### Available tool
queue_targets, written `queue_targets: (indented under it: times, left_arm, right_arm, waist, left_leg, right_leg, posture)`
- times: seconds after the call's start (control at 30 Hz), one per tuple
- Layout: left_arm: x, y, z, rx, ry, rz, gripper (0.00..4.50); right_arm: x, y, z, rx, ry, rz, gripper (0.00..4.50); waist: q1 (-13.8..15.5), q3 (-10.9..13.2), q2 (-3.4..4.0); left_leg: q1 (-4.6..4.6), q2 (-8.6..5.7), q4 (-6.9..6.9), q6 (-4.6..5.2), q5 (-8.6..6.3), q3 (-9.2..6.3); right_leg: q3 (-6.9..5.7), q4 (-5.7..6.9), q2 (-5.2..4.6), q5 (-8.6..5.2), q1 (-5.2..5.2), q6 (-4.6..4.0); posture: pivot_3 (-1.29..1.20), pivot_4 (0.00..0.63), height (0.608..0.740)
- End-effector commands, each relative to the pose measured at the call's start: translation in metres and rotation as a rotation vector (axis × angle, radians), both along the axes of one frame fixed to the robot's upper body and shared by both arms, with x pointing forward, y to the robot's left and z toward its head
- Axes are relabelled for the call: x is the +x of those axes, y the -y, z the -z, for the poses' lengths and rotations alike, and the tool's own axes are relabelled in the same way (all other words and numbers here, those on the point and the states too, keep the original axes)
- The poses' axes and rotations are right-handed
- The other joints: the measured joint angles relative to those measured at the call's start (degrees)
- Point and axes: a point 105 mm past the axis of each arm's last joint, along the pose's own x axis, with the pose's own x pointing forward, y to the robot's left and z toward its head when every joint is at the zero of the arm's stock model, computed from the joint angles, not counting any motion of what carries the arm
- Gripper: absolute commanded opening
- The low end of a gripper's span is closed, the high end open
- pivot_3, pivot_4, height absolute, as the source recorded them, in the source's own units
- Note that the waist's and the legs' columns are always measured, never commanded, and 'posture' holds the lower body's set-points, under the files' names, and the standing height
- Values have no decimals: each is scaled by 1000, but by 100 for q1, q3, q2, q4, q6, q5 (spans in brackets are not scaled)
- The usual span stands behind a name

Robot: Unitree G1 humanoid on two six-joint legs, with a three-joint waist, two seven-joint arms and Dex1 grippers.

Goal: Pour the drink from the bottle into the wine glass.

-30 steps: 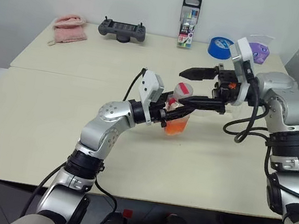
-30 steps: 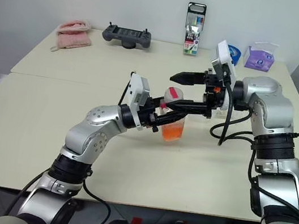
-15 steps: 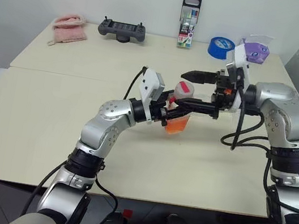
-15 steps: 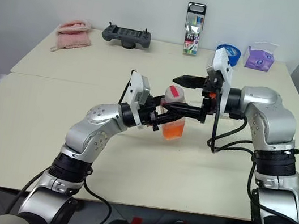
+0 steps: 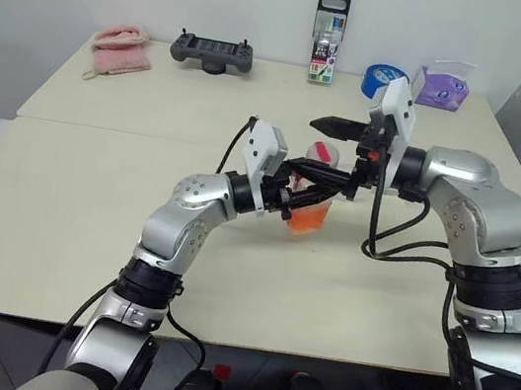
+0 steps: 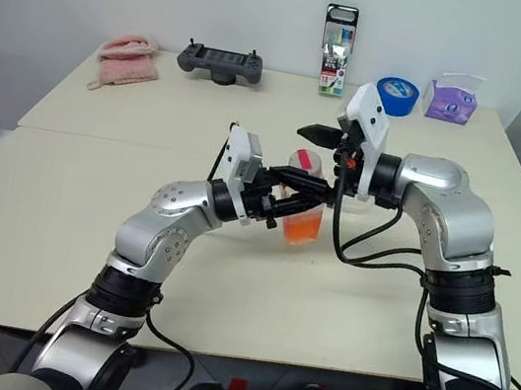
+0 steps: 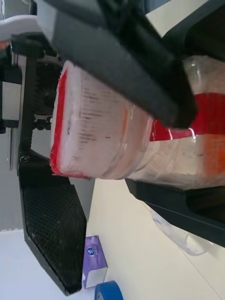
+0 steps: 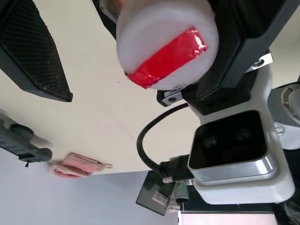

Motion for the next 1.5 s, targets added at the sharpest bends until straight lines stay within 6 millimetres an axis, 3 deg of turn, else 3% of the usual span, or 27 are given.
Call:
queue_targets:
  times: [0.03,0.53,1.5]
  left_arm:
    - [-5,3,-18,-28,74,20,2141]
    - [-5,2,-17,-23,69,15,2141]
    - [-5,4,-16,-18,72,23,2140]
  right_arm:
    - [6,3,-18,15,71,44,4500]
    - [4,33,-16,25,42,91,4500]
    - [-26,31,-8,27,-8,-63,4500]
  waist:
    - [0,0,0]
    - [1,0,0]
    - [4,0,0]
  left_leg:
    - [0,0,0,0,0,-1]
    - [-1,0,0,0,0,0]
    - [0,0,1,0,0,1]
  right_leg:
    - [-1,1,1,0,0,0]
    - [0,0,0,0,0,0]
    - [1,0,2,0,1,0]
  posture:
    - [0,150,740]
    - [0,150,740]
    - [0,150,740]
